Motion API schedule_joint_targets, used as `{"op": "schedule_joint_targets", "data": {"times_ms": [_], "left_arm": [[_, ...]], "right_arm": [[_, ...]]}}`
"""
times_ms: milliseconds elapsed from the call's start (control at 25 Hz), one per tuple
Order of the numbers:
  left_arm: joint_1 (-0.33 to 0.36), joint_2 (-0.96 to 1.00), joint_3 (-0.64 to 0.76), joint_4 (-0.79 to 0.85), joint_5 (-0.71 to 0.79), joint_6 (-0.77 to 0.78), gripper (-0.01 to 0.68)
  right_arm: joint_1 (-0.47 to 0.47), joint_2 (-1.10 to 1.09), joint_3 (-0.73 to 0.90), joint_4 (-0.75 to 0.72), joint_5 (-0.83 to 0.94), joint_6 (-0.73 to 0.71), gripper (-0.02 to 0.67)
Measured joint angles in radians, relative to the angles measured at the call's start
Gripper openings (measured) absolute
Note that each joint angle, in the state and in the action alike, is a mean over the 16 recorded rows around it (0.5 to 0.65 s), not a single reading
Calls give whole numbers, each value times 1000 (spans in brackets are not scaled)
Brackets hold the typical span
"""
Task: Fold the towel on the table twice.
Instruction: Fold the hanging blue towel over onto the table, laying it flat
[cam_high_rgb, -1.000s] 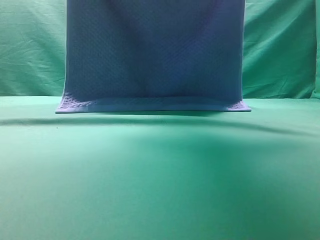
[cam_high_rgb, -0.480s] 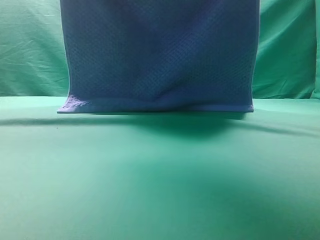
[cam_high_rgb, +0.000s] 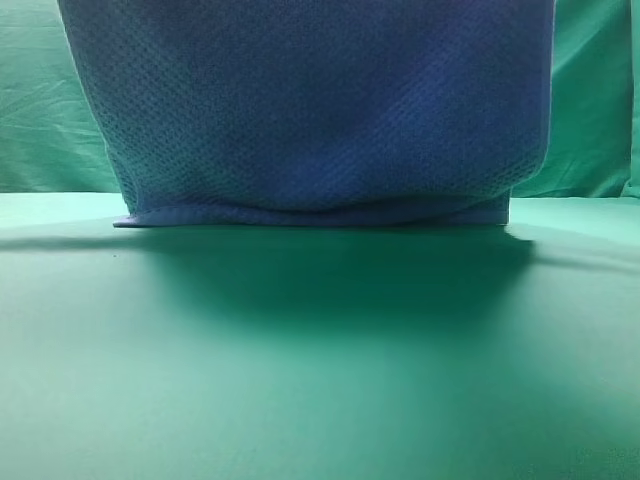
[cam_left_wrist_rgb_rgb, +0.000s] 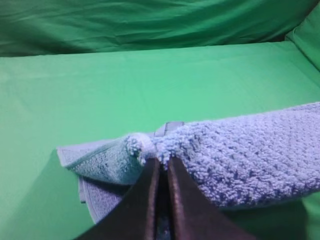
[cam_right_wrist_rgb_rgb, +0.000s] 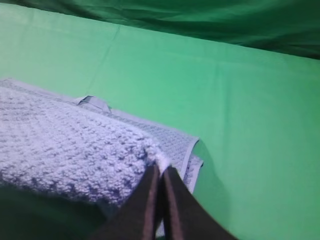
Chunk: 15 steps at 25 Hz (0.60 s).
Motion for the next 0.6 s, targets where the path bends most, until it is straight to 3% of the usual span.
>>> {"op": "schedule_joint_targets", "data": {"times_ms": [600], "left_arm": [[0, -309, 335, -36, 65, 0, 0]], "right_arm": [[0, -329, 394, 84, -39, -51, 0]]}}
